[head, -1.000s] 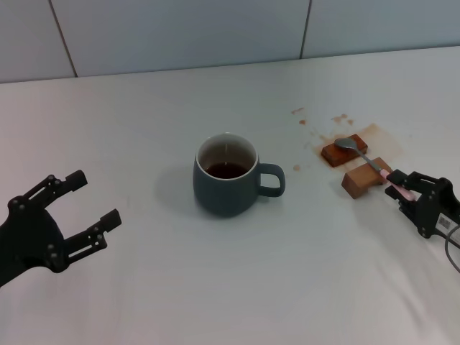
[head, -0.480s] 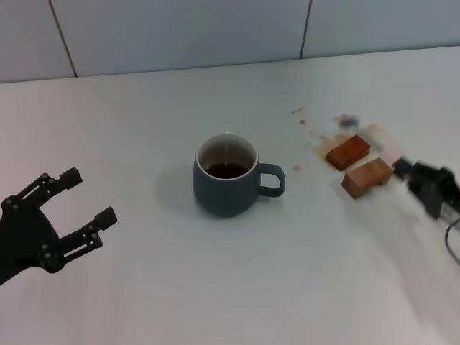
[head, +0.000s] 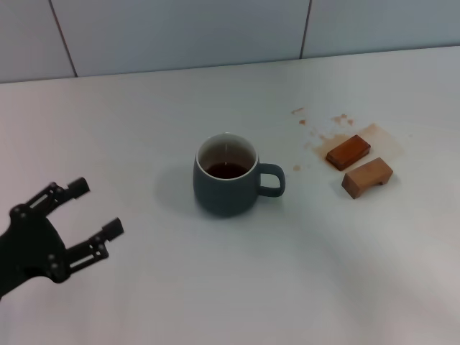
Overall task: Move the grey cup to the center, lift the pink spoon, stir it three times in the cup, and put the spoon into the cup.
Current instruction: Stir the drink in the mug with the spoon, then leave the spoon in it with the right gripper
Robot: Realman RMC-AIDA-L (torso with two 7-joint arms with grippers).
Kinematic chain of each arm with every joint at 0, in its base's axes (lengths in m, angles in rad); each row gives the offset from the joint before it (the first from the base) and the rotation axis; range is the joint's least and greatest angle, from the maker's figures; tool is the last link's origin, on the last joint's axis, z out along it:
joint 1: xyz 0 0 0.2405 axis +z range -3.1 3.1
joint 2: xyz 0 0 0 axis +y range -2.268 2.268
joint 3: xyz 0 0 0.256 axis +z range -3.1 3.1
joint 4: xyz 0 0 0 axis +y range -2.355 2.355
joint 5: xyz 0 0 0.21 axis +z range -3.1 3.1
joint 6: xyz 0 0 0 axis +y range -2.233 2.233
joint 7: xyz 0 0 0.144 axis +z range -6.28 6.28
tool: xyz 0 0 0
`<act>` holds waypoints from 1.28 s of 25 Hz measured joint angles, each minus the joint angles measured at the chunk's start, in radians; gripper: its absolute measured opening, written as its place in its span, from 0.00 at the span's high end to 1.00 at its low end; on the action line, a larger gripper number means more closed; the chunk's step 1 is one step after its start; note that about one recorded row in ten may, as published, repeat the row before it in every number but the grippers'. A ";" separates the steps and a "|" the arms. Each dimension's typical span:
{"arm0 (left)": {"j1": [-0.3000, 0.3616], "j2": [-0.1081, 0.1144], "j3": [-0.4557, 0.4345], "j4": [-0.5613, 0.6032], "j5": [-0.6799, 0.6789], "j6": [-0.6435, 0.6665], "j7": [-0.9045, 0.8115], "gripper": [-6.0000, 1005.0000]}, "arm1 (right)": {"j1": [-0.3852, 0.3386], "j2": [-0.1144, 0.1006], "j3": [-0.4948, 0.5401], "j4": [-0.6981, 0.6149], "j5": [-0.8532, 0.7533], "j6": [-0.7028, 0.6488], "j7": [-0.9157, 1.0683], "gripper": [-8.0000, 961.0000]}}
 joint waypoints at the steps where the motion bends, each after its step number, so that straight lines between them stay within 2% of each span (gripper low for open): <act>1: 0.000 0.000 0.008 0.000 0.003 -0.002 0.000 0.14 | 0.015 -0.008 -0.035 -0.076 0.000 -0.028 0.050 0.87; 2: 0.000 0.000 0.008 0.000 0.003 -0.002 0.000 0.14 | 0.047 -0.028 -0.118 -0.248 0.002 -0.049 0.213 0.87; 4: -0.001 0.003 0.042 0.000 0.005 -0.011 0.000 0.14 | 0.070 -0.044 -0.200 -0.389 0.002 -0.053 0.398 0.87; 5: -0.001 0.003 0.042 0.000 0.005 -0.011 0.000 0.14 | 0.070 -0.044 -0.200 -0.389 0.002 -0.053 0.398 0.87; 6: -0.001 0.004 0.053 0.000 0.010 -0.017 0.000 0.14 | 0.079 -0.054 -0.262 -0.467 0.002 -0.054 0.502 0.87; 7: -0.004 0.004 0.055 0.000 0.030 -0.023 0.000 0.14 | 0.095 -0.069 -0.369 -0.608 -0.004 -0.051 0.672 0.87; 8: -0.006 0.004 0.054 0.000 0.035 -0.024 0.000 0.14 | 0.095 -0.069 -0.369 -0.608 -0.004 -0.051 0.672 0.87; 9: -0.006 0.004 0.053 0.000 0.041 -0.025 0.000 0.14 | 0.116 -0.077 -0.467 -0.749 -0.033 -0.047 0.813 0.87; 11: -0.008 0.003 0.053 0.000 0.047 -0.026 0.000 0.14 | 0.129 -0.080 -0.504 -0.798 -0.054 -0.046 0.868 0.87; 12: -0.008 0.003 0.054 0.000 0.047 -0.027 0.000 0.14 | 0.168 -0.086 -0.581 -0.900 -0.123 -0.046 0.985 0.87; 13: -0.008 0.003 0.054 0.000 0.047 -0.027 0.000 0.14 | 0.168 -0.086 -0.581 -0.900 -0.123 -0.046 0.985 0.87; 14: -0.008 0.003 0.055 0.000 0.047 -0.027 0.000 0.14 | 0.215 -0.090 -0.656 -0.973 -0.216 -0.045 1.083 0.87; 16: -0.008 0.003 0.055 0.000 0.047 -0.027 0.000 0.14 | 0.234 -0.090 -0.682 -0.991 -0.253 -0.045 1.116 0.87; 17: -0.009 0.003 0.056 0.000 0.047 -0.027 0.000 0.14 | 0.288 -0.091 -0.748 -1.016 -0.343 -0.037 1.190 0.87; 18: -0.009 0.003 0.056 0.000 0.047 -0.027 0.000 0.14 | 0.288 -0.091 -0.748 -1.016 -0.343 -0.037 1.190 0.87; 19: -0.010 0.003 0.057 0.000 0.047 -0.027 0.000 0.14 | 0.337 -0.092 -0.795 -1.014 -0.412 -0.023 1.232 0.87; 21: -0.010 0.003 0.057 0.000 0.047 -0.027 0.000 0.14 | 0.363 -0.092 -0.823 -1.007 -0.451 -0.014 1.249 0.87; 22: -0.010 0.004 0.057 0.000 0.047 -0.028 0.000 0.14 | 0.401 -0.092 -0.859 -0.982 -0.500 -0.002 1.265 0.87; 24: -0.009 0.004 0.057 0.000 0.047 -0.028 0.000 0.14 | 0.421 -0.092 -0.874 -0.964 -0.523 0.003 1.271 0.87; 27: -0.010 0.004 0.058 0.000 0.046 -0.030 0.000 0.14 | 0.504 -0.087 -0.913 -0.872 -0.607 0.031 1.285 0.87; 28: -0.010 0.005 0.058 0.000 0.046 -0.031 0.000 0.14 | 0.504 -0.087 -0.913 -0.872 -0.607 0.031 1.285 0.87; 32: -0.010 0.005 0.058 0.000 0.046 -0.035 -0.001 0.14 | 0.583 -0.082 -0.979 -0.755 -0.667 0.077 1.291 0.87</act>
